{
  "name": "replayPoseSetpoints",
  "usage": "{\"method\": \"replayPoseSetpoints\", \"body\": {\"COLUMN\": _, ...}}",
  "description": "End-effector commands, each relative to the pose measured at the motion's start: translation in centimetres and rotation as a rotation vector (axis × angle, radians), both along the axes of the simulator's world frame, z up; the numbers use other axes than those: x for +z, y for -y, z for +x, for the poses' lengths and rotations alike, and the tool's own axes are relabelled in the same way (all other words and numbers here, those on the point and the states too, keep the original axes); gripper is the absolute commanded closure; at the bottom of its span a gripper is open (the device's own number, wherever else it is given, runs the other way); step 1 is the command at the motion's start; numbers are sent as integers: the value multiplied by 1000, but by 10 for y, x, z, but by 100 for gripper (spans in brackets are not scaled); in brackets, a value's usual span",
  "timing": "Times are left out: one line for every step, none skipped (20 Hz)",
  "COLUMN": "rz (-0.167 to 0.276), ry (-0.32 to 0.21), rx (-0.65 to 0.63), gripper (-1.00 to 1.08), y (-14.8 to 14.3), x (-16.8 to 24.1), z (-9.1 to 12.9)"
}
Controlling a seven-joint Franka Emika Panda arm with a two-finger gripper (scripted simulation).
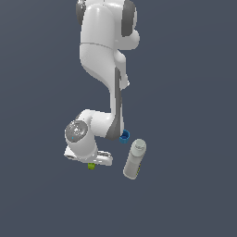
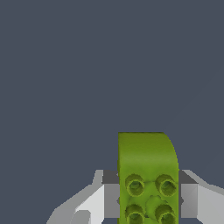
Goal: Pick up a designated object from a clutter of objects.
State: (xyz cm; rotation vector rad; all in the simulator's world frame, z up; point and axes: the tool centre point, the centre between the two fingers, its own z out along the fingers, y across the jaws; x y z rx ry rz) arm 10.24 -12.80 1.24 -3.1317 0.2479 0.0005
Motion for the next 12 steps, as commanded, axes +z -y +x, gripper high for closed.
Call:
{"method": "replayPoseSetpoints", "body": {"rz": 0, "ry": 0, "rx": 0, "gripper": 108, "y": 0, "x": 1, "z": 0}}
{"method": "replayPoseSetpoints", "body": {"rz": 0, "ry": 0, "rx": 0, "gripper": 108, "y": 0, "x": 2, "z": 0}}
{"method": "replayPoseSetpoints", "body": {"rz": 0, "ry": 0, "rx": 0, "gripper": 108, "y": -1, "x": 4, "z": -1}}
{"method": "replayPoseSetpoints", "body": {"rz": 0, "ry": 0, "rx": 0, "gripper": 108, "y": -1, "x": 6, "z": -1}}
{"method": "replayPoseSetpoints", "body": {"rz": 0, "ry": 0, "rx": 0, "gripper": 108, "y": -1, "x": 9, "z": -1}}
{"method": "replayPoseSetpoints", "body": {"rz": 0, "ry": 0, "rx": 0, "gripper": 108, "y": -1, "x": 12, "z": -2}}
{"method": "replayPoseSetpoints", "body": {"rz": 0, "ry": 0, "rx": 0, "gripper": 108, "y": -1, "x": 16, "z": -3}}
{"method": "replayPoseSetpoints", "body": {"rz": 0, "ry": 0, "rx": 0, "gripper": 108, "y": -2, "x": 20, "z": -3}}
{"method": "replayPoseSetpoints", "body": {"rz": 0, "ry": 0, "rx": 0, "gripper": 108, "y": -2, "x": 25, "z": -4}}
{"method": "replayPoseSetpoints", "body": {"rz": 0, "ry": 0, "rx": 0, "gripper": 108, "y": -3, "x": 30, "z": -5}}
{"method": "replayPoseSetpoints", "body": {"rz": 0, "ry": 0, "rx": 0, "gripper": 108, "y": -3, "x": 36, "z": -6}}
{"method": "replayPoseSetpoints", "body": {"rz": 0, "ry": 0, "rx": 0, "gripper": 108, "y": -4, "x": 43, "z": -7}}
